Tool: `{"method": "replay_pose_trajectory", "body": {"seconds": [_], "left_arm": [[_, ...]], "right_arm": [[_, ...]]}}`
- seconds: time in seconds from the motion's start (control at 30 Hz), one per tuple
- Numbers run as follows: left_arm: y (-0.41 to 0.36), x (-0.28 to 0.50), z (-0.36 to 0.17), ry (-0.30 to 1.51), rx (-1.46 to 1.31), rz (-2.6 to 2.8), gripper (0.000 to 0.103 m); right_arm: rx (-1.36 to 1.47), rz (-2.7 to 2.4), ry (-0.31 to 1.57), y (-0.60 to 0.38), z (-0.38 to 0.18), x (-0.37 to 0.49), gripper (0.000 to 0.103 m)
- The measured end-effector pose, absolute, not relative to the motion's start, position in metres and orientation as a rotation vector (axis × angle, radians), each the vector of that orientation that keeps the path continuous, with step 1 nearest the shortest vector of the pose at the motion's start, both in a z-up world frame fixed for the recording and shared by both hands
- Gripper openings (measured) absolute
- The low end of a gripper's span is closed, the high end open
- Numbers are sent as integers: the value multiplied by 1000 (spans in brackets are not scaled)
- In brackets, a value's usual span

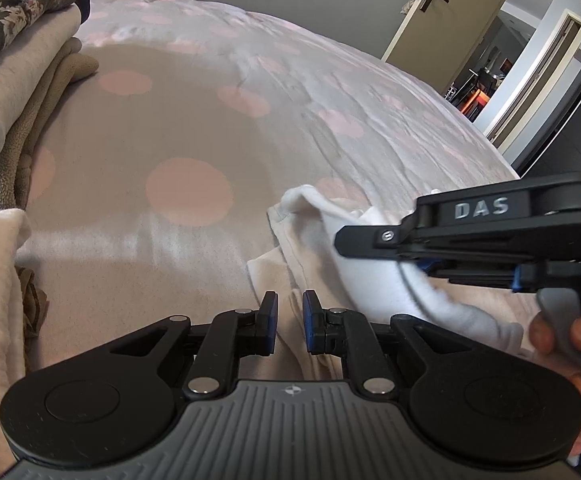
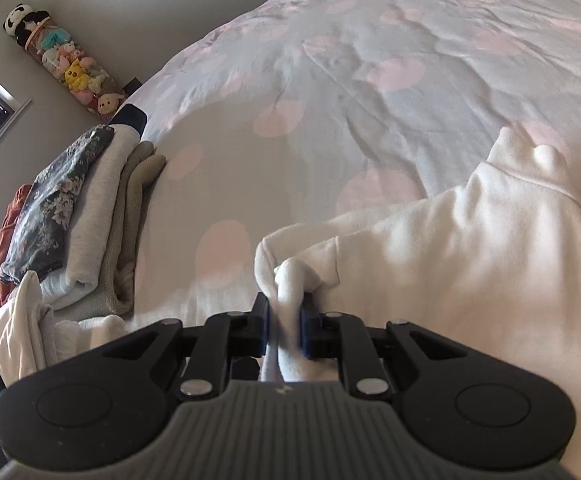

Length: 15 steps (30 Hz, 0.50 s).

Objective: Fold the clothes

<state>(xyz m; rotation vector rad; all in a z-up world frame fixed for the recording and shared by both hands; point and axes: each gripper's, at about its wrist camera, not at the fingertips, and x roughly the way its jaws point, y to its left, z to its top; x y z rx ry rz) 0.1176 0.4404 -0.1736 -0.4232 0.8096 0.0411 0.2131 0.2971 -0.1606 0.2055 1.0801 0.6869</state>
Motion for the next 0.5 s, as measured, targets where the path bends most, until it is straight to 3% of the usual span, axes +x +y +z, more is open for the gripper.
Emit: {"method": "replay_pose_trajectory", "body": {"seconds": [0.2, 0.5], "left_arm": [[439, 120, -178, 836, -408, 45, 11], [427, 111, -171, 846, -353, 42, 11]], "right_arm": [[184, 686, 1106, 305, -176, 215, 20], [92, 736, 1016, 298, -152, 196, 29]]}}
